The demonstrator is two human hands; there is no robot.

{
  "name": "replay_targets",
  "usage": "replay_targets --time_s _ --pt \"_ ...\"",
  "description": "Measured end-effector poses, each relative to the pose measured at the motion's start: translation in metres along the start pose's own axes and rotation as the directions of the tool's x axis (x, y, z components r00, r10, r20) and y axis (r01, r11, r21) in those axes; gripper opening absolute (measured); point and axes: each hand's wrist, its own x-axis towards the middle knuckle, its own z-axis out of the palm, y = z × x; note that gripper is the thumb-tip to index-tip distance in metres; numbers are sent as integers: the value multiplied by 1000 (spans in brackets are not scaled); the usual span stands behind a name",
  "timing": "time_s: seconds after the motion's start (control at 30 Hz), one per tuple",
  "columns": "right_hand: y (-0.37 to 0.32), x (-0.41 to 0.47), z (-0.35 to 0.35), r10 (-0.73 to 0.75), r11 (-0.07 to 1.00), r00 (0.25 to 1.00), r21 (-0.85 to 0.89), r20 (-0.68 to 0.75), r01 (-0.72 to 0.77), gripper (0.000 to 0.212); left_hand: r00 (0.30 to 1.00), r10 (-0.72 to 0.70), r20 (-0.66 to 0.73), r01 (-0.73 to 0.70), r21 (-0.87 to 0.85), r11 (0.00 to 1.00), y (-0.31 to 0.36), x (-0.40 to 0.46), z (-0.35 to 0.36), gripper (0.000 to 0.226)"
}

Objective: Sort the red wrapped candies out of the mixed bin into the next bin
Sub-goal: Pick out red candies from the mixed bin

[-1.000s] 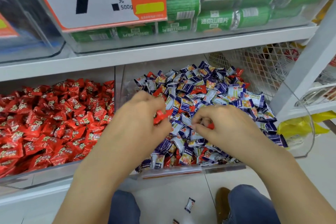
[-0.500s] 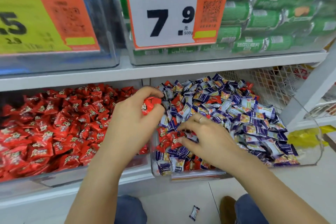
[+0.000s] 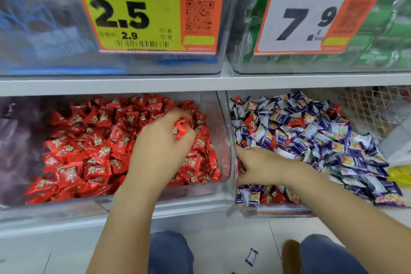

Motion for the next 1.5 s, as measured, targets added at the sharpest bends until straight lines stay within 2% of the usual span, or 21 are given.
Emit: replay_targets --time_s 0.17,0.23,0.37,0.4,0.47,0.57,0.67,0.73,0.83,0.93,1.03,1.13,1.23,1.3,1.37,1.43,1.5 --pt "-11 -3 6 -3 985 998 -170 -57 -7 55 989 11 -148 27 252 967 -16 3 -4 68" --pt "-9 -2 10 -12 987 997 -160 -73 0 48 987 11 -161 31 253 967 -15 3 -2 64" --pt "-8 2 10 29 995 994 -94 -108 -39 34 994 35 -104 -15 187 982 -13 3 7 42" --pt "-5 1 7 50 998 992 -29 -118 -54 31 994 51 -95 -34 175 984 -11 4 8 39" --pt "5 -5 1 78 971 987 236 -139 -44 24 993 75 -92 -61 154 986 -10 6 10 35" --pt "18 -22 -17 165 799 959 602 -229 6 20 990 88 -110 -74 126 989 -7 8 11 29" --pt "23 -47 -35 313 632 925 774 -216 -33 33 991 86 -100 -76 99 992 -6 9 11 27" --pt "16 -67 -47 337 585 913 811 -230 -11 28 992 78 -96 -70 91 993 -6 7 10 28" --pt "-13 -94 -62 261 611 911 786 -318 99 10 992 61 -108 -53 76 996 -7 2 6 33" --pt "-55 -95 -71 85 676 904 690 -419 256 6 992 71 -100 -65 63 996 -10 -5 0 37" --pt "-86 -65 -69 -12 797 911 547 -412 258 6 993 42 -107 -37 49 998 -22 -10 -9 37" --pt "-110 -26 -60 -12 902 904 385 -427 194 20 993 -41 -108 35 -57 998 -37 -10 -22 30" --pt "-129 7 -51 -42 956 908 248 -416 157 43 987 -142 -73 127 -173 977 -47 -9 -33 28" --pt "-131 24 -45 -73 962 941 227 -329 154 62 981 -172 -95 157 -143 977 -51 -9 -39 30" --pt "-130 29 -44 -79 945 975 295 -209 140 85 972 -176 -153 163 -96 982 -55 -10 -44 31" --pt "-126 28 -44 -79 925 983 356 -168 135 85 966 -187 -182 170 -103 980 -57 -10 -50 30" --pt "-119 26 -45 -65 943 973 305 -219 132 66 959 -207 -191 184 -130 974 -59 -10 -53 28"
